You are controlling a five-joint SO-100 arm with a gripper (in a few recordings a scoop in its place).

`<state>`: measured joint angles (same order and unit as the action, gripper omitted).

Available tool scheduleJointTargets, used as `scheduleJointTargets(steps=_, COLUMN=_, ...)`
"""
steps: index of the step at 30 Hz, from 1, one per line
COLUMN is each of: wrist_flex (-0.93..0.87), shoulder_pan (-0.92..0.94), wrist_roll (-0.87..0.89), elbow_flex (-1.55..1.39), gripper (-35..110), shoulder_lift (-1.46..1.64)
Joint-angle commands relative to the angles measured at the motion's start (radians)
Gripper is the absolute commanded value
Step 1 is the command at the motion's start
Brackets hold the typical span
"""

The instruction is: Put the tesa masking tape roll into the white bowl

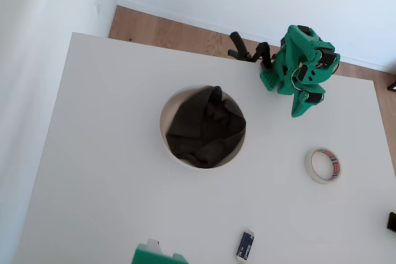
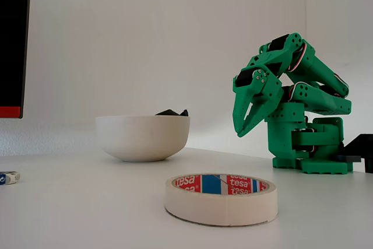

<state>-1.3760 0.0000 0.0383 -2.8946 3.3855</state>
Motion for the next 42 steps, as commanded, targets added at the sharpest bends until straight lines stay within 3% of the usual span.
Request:
scheduleJointTargets(steps=1, wrist_flex=-0.012, shoulder_pan=0.000, wrist_roll=-0.025, elbow_flex=-0.002, gripper=-8, shoulder_lift=0.006)
scheduleJointTargets(steps=29, wrist_flex=0.052, shoulder_pan=0.049, wrist_roll=-0.026, elbow_flex=0.041, gripper=-8, shoulder_lift=-0.005)
scheduleJointTargets(steps=35, wrist_flex=0.209, shoulder_pan=0.032, wrist_roll=-0.034, elbow_flex=0.244, gripper=-8, shoulder_lift=-0.402)
scheduleJointTargets(steps=42, wrist_flex=0.374, shoulder_pan=-0.160, wrist_roll=0.017, elbow_flex=0.485, gripper=-8, shoulder_lift=-0.864)
